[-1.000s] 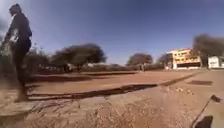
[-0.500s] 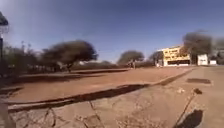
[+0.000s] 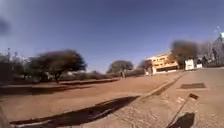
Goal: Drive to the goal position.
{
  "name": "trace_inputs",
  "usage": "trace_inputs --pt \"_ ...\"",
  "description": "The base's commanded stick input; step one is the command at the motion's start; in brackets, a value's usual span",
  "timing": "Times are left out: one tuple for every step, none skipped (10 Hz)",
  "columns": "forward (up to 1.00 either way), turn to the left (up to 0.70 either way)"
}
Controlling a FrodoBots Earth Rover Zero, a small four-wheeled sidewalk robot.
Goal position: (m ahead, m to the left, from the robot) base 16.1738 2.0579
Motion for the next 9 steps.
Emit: trace_inputs --pt "1.0 0.0" --pt "1.0 0.0" --pt "1.0 0.01" --pt "1.0 0.07" --pt "1.0 0.12" --pt "1.0 0.18" --pt "1.0 0.24" --pt "1.0 0.27" --pt "1.0 0.27"
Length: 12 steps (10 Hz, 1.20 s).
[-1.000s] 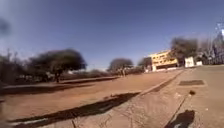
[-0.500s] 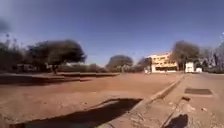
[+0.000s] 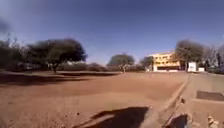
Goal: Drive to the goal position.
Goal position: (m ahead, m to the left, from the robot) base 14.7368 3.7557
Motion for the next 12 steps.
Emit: trace_inputs --pt "1.0 0.27" --pt "1.0 0.27" --pt "1.0 0.27" --pt "1.0 0.27" --pt "1.0 0.27" --pt "0.0 0.45" --pt "0.0 0.45" --pt "0.0 0.45" --pt "0.0 0.45" --pt "0.0 0.45" --pt "0.0 0.45" --pt "0.0 0.45"
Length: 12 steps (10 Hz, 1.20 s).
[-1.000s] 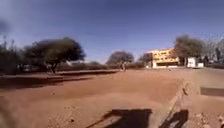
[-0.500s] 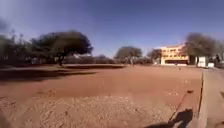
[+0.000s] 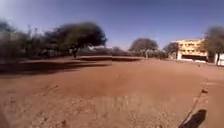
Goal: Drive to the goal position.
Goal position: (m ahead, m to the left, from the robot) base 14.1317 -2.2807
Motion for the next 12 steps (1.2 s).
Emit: trace_inputs --pt "0.0 0.45" --pt "0.0 0.45" --pt "0.0 0.45" --pt "0.0 0.45" --pt "0.0 0.45" --pt "0.0 0.45" --pt "0.0 0.45" --pt "0.0 0.45" --pt "0.0 0.0" --pt "0.0 0.0" --pt "0.0 0.0" --pt "0.0 0.0"
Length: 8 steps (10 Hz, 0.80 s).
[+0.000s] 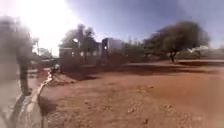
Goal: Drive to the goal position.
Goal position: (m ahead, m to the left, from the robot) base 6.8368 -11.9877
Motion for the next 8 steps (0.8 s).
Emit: trace_inputs --pt "0.0 0.0" --pt "1.0 0.0" --pt "1.0 0.0" --pt "1.0 0.0" --pt "1.0 0.0" --pt "1.0 0.0" --pt "1.0 0.0" --pt "1.0 0.0"
